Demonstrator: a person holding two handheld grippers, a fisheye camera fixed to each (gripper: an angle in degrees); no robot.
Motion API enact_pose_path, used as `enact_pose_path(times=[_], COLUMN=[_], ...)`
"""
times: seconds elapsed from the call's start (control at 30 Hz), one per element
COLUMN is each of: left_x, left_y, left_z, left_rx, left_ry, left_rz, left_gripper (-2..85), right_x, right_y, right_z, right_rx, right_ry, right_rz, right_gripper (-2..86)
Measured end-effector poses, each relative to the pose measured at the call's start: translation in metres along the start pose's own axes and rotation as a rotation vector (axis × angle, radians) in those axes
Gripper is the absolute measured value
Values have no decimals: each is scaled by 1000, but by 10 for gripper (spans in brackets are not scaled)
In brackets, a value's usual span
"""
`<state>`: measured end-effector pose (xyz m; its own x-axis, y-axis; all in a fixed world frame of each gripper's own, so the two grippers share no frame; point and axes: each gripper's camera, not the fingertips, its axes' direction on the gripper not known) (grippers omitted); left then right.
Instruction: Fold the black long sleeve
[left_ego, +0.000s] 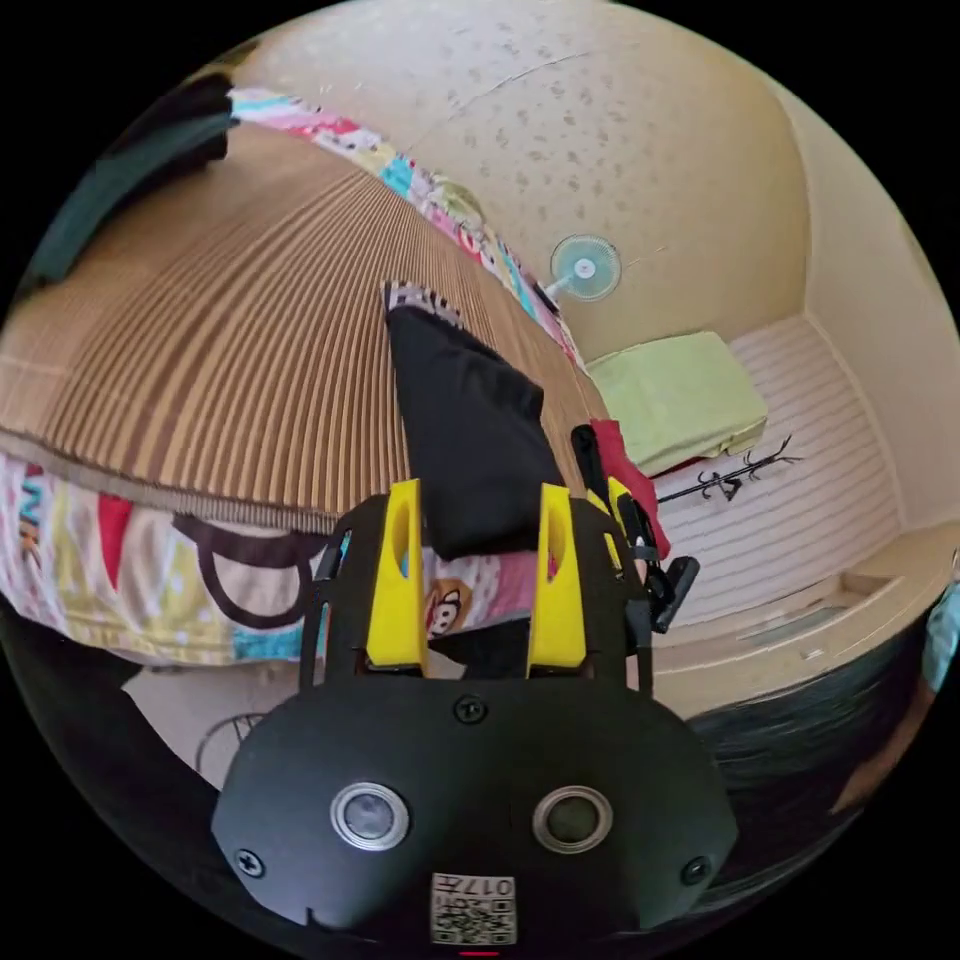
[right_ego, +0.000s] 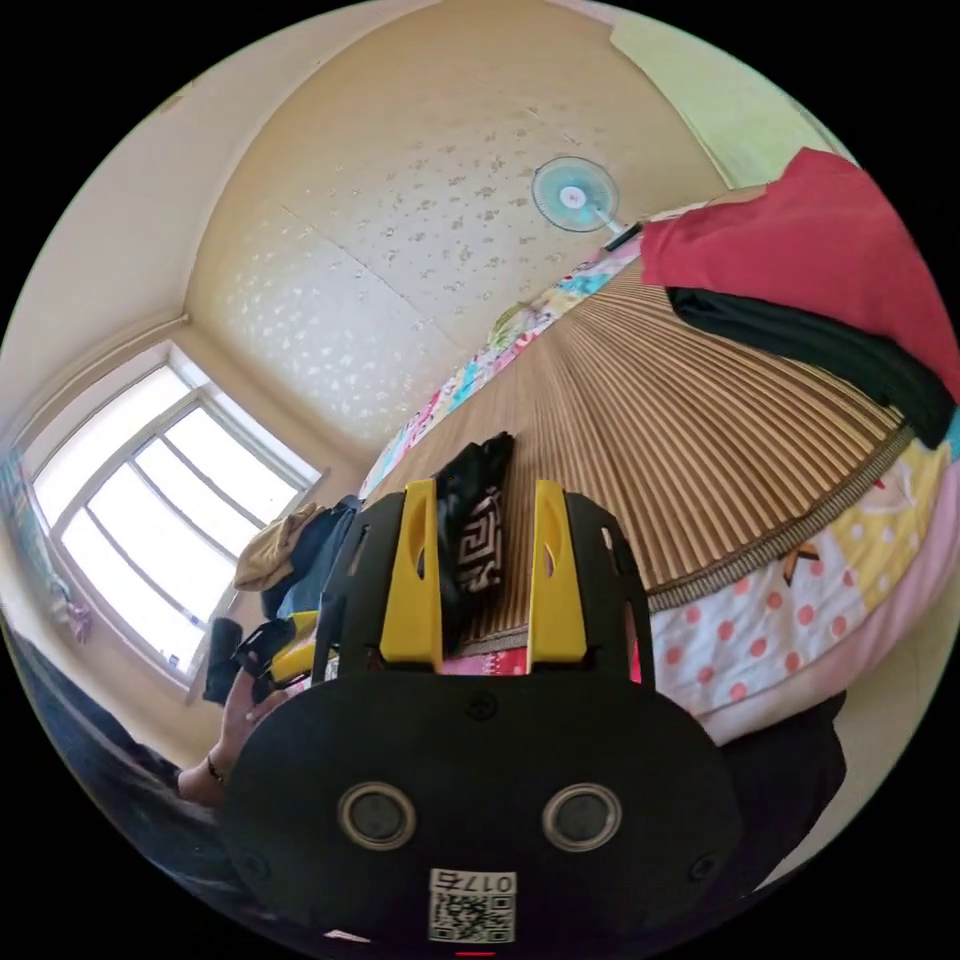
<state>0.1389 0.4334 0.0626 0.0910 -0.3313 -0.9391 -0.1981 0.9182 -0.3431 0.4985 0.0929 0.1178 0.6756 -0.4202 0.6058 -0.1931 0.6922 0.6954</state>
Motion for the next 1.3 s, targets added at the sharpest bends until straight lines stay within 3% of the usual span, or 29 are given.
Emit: enact_pose_path(times=[0.13, 0.23, 0.3, 0.4, 0.5, 0.57, 0.63, 0.77, 0.87, 0.93, 1.07, 1.23, 1.3], left_x=[-20, -30, -24, -3, 14, 28, 46, 93, 131, 145, 125, 151, 191], left_y=[-9, -24, -34, -42, -47, -50, -51, -49, -51, -55, -90, -178, -206], left_z=[18, 4, -11, -37, -59, -73, -89, -149, -210, -245, -312, -437, -517], left_rx=[-87, -97, -119, -113, -84, -83, -83, 3, 89, 118, 255, 403, 492], left_ry=[87, 269, 386, 425, 498, 503, 483, 585, 655, 599, 416, 346, 187], left_rz=[-144, -223, -244, -219, -204, -180, -142, -19, 95, 135, 95, 253, 369], left_gripper=[110, 68, 64, 63, 62, 61, 60, 58, 59, 59, 36, 22, 23], right_x=[-34, -75, -107, -158, -205, -233, -263, -354, -421, -452, -511, -639, -721], right_y=[30, 63, 92, 140, 200, 236, 259, 262, 250, 247, 239, 190, 174], right_z=[17, 37, 63, 103, 151, 170, 174, 141, 115, 135, 254, 335, 360], right_rx=[-67, -152, -235, -401, -658, -725, -658, -508, -368, -379, -441, -193, -48], right_ry=[-151, -312, -272, -230, -146, 9, 220, 356, 265, 247, 193, 102, 77], right_rz=[-207, -422, -500, -684, -843, -936, -1012, -1119, -1165, -1196, -1173, -1126, -1189], right_gripper=[75, 73, 183, 251, 248, 178, 83, 72, 69, 68, 61, 55, 57])
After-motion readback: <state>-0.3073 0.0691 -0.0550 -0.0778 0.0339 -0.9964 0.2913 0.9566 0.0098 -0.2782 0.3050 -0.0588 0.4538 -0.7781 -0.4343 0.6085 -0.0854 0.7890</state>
